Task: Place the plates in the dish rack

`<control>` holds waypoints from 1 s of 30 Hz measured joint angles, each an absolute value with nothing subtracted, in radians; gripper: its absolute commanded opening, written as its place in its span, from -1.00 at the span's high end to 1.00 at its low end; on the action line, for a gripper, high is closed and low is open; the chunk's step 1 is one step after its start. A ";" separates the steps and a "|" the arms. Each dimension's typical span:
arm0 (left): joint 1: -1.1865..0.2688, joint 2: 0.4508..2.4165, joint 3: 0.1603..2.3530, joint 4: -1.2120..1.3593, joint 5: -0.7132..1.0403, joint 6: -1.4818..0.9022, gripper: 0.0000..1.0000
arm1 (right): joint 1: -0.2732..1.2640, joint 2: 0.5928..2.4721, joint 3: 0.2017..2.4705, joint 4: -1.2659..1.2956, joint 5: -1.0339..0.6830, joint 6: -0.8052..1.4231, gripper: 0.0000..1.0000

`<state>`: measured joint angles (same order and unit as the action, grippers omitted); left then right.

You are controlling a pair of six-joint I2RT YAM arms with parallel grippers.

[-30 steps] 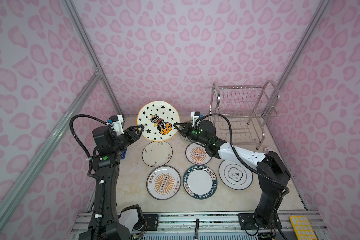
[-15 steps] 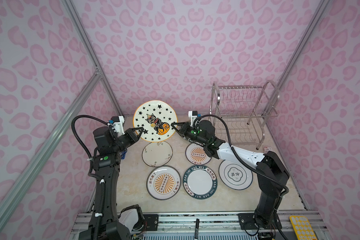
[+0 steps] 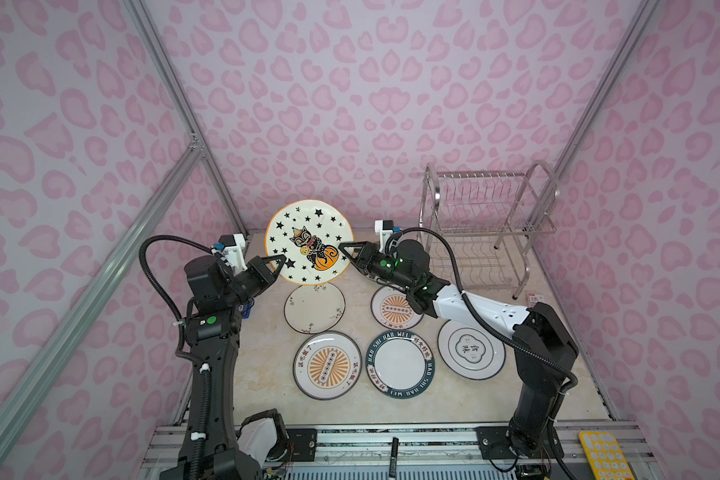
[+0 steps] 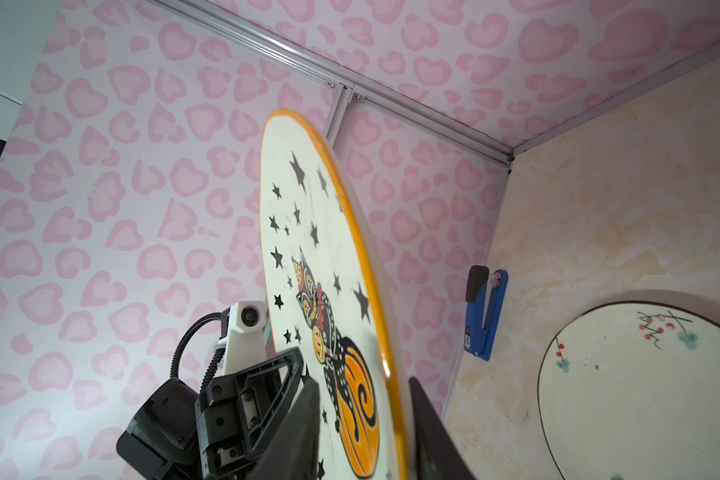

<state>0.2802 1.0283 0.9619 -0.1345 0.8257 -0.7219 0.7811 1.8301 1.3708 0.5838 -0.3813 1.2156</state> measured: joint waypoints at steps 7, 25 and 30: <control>0.279 0.991 0.923 -0.101 0.830 -0.786 0.92 | 0.801 1.785 1.339 0.575 -0.337 1.173 0.12; 0.279 0.949 0.885 0.032 0.841 -0.968 0.92 | 0.871 1.645 1.214 0.528 -0.171 0.997 -0.13; 0.279 0.927 0.873 0.088 0.848 -1.004 0.92 | 0.896 1.596 1.181 0.501 -0.092 0.940 -0.18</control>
<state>0.2794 0.9268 0.8734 0.0879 0.8478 -1.0039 0.8963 1.5955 1.1809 0.5014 -0.0917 0.9401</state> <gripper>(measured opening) 0.093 0.590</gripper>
